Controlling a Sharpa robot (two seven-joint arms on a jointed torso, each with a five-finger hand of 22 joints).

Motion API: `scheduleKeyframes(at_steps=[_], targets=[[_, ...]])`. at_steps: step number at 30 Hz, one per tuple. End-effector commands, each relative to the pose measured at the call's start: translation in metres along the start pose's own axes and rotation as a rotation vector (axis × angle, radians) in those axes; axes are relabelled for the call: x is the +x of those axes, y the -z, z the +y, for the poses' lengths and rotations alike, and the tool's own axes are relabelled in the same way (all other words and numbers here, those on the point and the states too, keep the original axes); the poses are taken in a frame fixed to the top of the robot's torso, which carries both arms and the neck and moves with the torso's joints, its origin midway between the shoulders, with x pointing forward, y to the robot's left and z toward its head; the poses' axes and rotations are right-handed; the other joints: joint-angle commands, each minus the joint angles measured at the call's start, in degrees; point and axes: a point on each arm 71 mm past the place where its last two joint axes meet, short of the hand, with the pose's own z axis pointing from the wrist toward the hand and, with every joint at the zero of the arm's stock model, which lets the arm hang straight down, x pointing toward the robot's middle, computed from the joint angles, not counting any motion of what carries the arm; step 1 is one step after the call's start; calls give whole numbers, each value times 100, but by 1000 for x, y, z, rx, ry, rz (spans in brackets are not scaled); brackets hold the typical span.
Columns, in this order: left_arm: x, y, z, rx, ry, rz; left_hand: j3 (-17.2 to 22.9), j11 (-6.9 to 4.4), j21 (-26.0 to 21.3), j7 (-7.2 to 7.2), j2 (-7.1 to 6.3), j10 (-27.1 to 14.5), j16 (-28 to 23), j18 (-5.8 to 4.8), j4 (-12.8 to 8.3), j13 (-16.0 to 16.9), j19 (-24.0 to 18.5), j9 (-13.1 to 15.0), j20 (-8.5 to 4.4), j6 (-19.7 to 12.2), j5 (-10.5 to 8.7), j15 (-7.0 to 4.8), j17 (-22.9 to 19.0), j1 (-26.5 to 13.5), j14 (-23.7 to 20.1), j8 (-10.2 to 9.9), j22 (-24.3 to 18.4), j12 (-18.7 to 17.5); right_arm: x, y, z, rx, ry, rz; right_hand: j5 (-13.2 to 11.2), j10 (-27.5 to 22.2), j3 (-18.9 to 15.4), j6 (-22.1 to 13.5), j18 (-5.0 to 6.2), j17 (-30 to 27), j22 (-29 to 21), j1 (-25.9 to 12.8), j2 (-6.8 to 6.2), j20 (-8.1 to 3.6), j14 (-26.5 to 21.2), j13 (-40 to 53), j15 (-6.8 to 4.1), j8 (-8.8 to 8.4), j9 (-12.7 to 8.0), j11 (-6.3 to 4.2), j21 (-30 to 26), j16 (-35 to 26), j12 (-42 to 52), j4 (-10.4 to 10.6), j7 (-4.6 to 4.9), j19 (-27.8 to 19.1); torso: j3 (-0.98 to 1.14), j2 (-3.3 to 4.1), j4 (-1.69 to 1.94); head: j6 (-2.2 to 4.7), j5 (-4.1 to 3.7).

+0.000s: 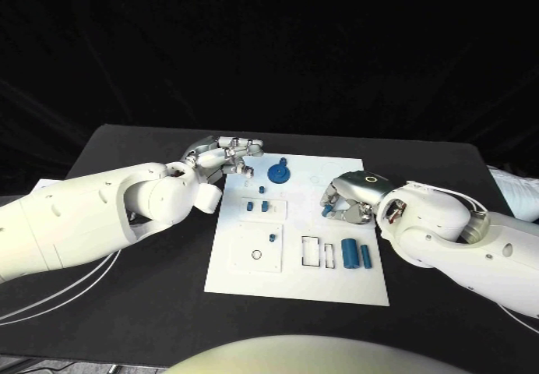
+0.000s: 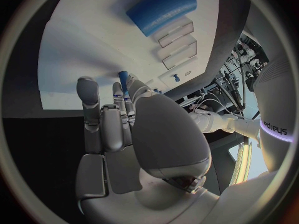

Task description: Assemble the parts on the task board

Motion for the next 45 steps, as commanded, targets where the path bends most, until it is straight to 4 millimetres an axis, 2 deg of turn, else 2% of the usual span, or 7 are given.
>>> scheduleKeyframes(at_steps=[1, 8, 13, 27, 31, 36, 45], targets=[[3, -1, -1, 6, 4, 23, -35, -7, -21, -6, 10, -50, 13, 99, 7, -1, -20, 0, 25, -39, -21, -6, 6, -39, -35, -2, -4, 26, 1, 0, 1, -4, 9, 4, -27, 54, 33, 29, 0, 10, 14, -63, -20, -3, 260, -1, -30, 20, 1, 1, 26, 40, -35, 7, 1, 45, -3, 2, 2, -17, -7], [3, -1, 0, 4, 4, 25, -35, -7, -21, -6, 10, -50, 13, 99, 7, -1, -20, 0, 25, -39, -21, -6, 6, -39, -35, -2, -4, 26, 1, -1, 1, -1, 6, 0, -27, 156, 158, 112, -6, 44, 59, -38, 11, -10, 266, 5, -41, 36, 10, -12, 61, 71, -66, 2, -1, 66, -2, 1, -2, -37, -9], [3, -1, 0, 2, 5, 27, -35, -7, -21, -6, 10, -50, 13, 99, 7, -1, -20, 0, 25, -39, -21, -6, 6, -39, -35, -2, -4, 26, -1, -1, 1, 2, 3, -22, -97, 481, 509, 379, -23, 119, 194, 180, 134, -63, 281, 34, -105, 134, 58, -82, 167, 134, -47, -183, -33, 121, 0, -1, -3, -54, -16], [2, -2, 2, -1, 6, 26, -45, -8, -27, -8, 18, -60, 9, 100, 2, -1, -18, 1, 26, -45, -18, -7, -12, -26, -43, 1, -11, 35, -9, 4, 6, -5, -57, -110, -104, 748, 1035, 530, -54, 160, 390, 2, 31, -98, 284, 36, -120, 128, 98, -107, 339, 188, -238, -468, -25, 146, 4, -16, -15, -41, -18], [1, -1, 3, -3, 6, 22, -50, -7, -30, -6, 21, -67, 3, 101, 1, -2, -18, 0, 27, -49, -18, -6, -26, -23, -49, 2, -14, 37, -16, 10, 8, -10, -128, -119, -100, 724, 1086, 505, -47, 95, 348, -110, -26, -85, 268, 31, -105, 94, 94, -90, 312, 150, -307, -479, -9, 104, 1, -28, -34, -25, 43], [-1, -1, 4, -6, 6, 18, -50, -7, -30, -6, 21, -67, 3, 101, 1, -2, -18, 0, 27, -49, -18, -6, -26, -23, -49, 2, -14, 37, -28, 20, 17, -35, -173, -126, -102, 720, 1115, 502, -45, 81, 346, -199, -53, -74, 264, 30, -97, 76, 93, -77, 311, 142, -348, -477, -6, 91, 0, -56, -21, -68, 97], [0, -2, 7, -8, 9, 21, -53, -6, -32, -5, 23, -72, -4, 101, 0, -2, -18, 0, 27, -53, -18, -6, -40, -21, -56, 1, -16, 38, -34, 18, 61, -158, -194, -129, -101, 717, 1122, 501, -44, 77, 340, -219, -57, -72, 263, 30, -95, 71, 93, -76, 307, 141, -359, -477, -6, 86, -5, -61, -24, -55, 209]])
